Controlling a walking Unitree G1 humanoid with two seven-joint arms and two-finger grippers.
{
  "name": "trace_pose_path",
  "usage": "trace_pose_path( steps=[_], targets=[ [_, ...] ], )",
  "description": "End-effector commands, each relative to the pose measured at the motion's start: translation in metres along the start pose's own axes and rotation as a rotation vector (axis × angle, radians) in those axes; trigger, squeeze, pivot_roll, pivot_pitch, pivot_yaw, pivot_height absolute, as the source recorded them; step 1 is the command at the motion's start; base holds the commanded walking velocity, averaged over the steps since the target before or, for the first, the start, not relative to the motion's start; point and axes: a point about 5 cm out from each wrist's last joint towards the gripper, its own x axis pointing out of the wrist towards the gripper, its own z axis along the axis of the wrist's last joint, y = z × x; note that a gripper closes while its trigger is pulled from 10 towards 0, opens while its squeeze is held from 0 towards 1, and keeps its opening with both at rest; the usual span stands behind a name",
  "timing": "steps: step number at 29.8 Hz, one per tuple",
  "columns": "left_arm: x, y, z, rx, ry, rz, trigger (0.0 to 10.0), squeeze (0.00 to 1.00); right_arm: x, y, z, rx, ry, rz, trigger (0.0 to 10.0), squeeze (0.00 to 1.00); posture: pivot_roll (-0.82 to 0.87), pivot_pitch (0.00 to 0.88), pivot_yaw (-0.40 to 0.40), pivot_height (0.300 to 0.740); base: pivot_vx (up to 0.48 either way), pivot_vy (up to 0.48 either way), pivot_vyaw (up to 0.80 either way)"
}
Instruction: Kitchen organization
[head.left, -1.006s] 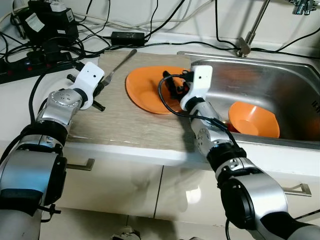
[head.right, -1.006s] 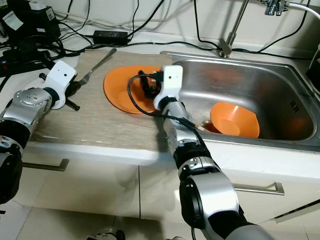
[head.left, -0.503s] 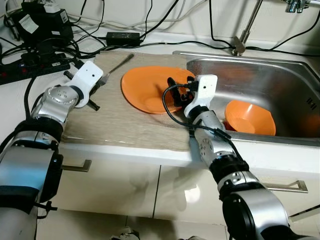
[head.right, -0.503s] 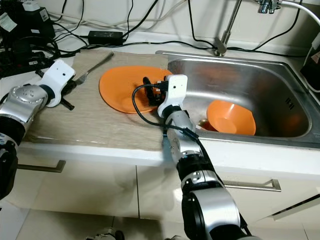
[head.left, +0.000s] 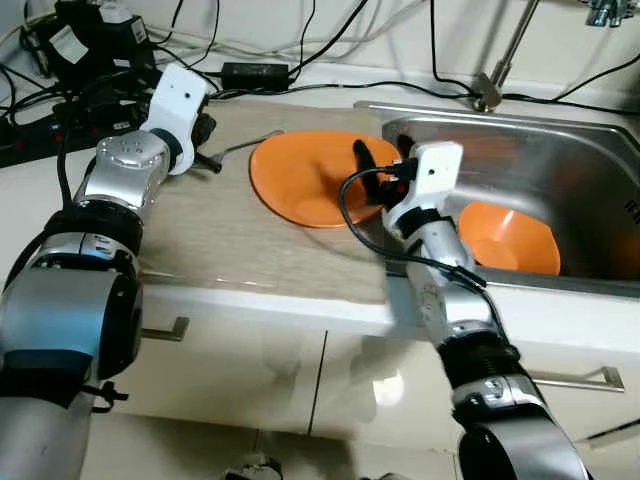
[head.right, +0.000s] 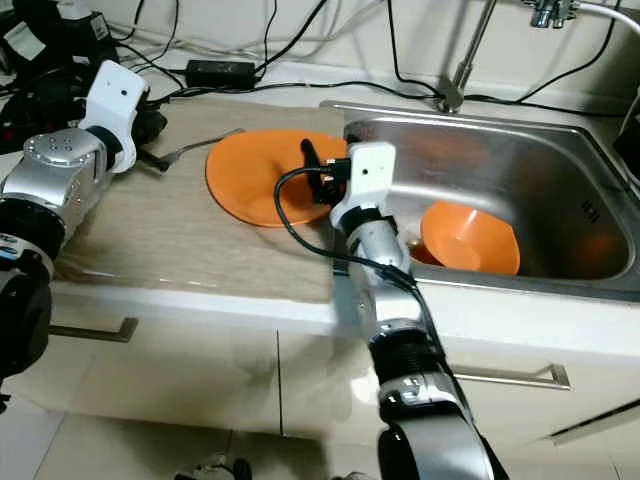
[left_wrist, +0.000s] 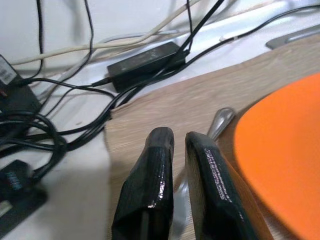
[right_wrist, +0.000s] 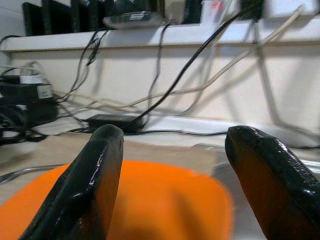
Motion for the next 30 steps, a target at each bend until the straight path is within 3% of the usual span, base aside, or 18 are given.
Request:
trace_pose_path(
  steps=[1, 11, 18, 27, 28, 29, 30],
  targets=[
    [0.003, -0.006, 0.006, 0.009, -0.015, -0.003, 10.0, 1.0, -0.002, -0.001, 0.007, -0.014, -0.005, 0.0, 10.0, 0.0, -0.02, 0.0, -0.021, 0.74, 0.0, 0.0, 0.0],
    [-0.001, 0.0, -0.015, 0.071, 0.096, 0.014, 10.0, 1.0, -0.018, 0.001, 0.014, -0.01, 0.031, -0.019, 10.0, 0.0, -0.06, 0.0, 0.009, 0.74, 0.0, 0.0, 0.0],
    [-0.001, -0.001, -0.019, 0.041, 0.099, 0.029, 10.0, 1.0, -0.025, 0.004, 0.012, -0.006, 0.061, -0.027, 10.0, 0.0, -0.06, 0.0, 0.014, 0.74, 0.0, 0.0, 0.0],
    [-0.004, -0.006, -0.034, 0.109, 0.183, -0.06, 10.0, 1.0, -0.03, 0.007, 0.012, -0.007, 0.084, -0.02, 10.0, 0.0, -0.06, 0.0, 0.023, 0.74, 0.0, 0.0, 0.0],
    [-0.004, -0.005, -0.036, 0.12, 0.2, -0.065, 10.0, 0.76, -0.03, 0.008, 0.012, -0.004, 0.085, -0.021, 10.0, 0.0, -0.06, 0.0, 0.026, 0.74, 0.0, 0.0, 0.0],
    [-0.005, -0.005, -0.038, 0.127, 0.212, -0.068, 10.0, 0.76, -0.03, 0.008, 0.012, -0.002, 0.085, -0.022, 10.0, 0.0, -0.06, 0.0, 0.027, 0.74, 0.0, 0.0, 0.0],
    [-0.006, -0.004, -0.039, 0.141, 0.227, -0.067, 10.0, 0.0, -0.031, 0.009, 0.012, -0.001, 0.087, -0.023, 10.0, 0.0, -0.06, 0.0, 0.031, 0.74, 0.0, 0.0, 0.0]
  ],
)
